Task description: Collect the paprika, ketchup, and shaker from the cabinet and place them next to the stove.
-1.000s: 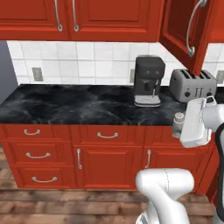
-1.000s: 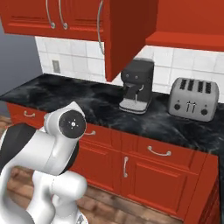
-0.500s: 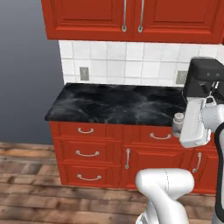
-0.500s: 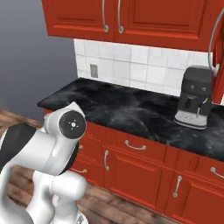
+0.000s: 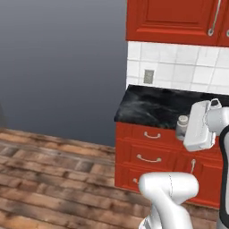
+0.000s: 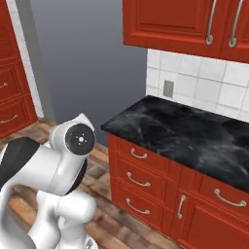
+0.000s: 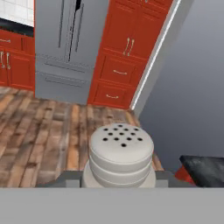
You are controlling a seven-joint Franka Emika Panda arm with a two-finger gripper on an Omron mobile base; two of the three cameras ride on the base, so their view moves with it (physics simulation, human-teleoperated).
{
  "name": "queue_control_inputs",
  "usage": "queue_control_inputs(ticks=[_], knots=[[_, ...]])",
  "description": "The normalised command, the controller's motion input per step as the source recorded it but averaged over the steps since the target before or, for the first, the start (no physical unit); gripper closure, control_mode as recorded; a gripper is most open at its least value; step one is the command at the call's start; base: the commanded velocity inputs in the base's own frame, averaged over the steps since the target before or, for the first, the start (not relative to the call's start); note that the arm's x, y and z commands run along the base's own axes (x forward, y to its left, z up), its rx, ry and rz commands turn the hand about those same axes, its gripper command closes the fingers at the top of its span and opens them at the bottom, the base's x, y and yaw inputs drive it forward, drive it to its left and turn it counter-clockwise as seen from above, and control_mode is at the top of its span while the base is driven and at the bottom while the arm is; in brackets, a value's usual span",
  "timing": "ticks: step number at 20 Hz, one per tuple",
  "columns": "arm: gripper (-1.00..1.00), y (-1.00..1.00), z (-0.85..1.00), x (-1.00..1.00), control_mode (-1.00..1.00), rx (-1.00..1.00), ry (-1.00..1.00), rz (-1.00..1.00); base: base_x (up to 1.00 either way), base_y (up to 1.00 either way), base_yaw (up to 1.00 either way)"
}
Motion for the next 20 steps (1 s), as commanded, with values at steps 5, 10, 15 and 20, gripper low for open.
queue_control_inputs(ticks=[5,10,15,20], knots=[[1.0,0.0,0.0,0.0,1.0,0.0,0.0,0.0,0.24,0.79,0.42],[1.0,0.0,0.0,0.0,1.0,0.0,0.0,0.0,0.3,0.69,0.44],[1.0,0.0,0.0,0.0,1.0,0.0,0.0,0.0,0.29,0.48,0.49],[1.0,0.0,0.0,0.0,1.0,0.0,0.0,0.0,0.17,0.52,0.5]])
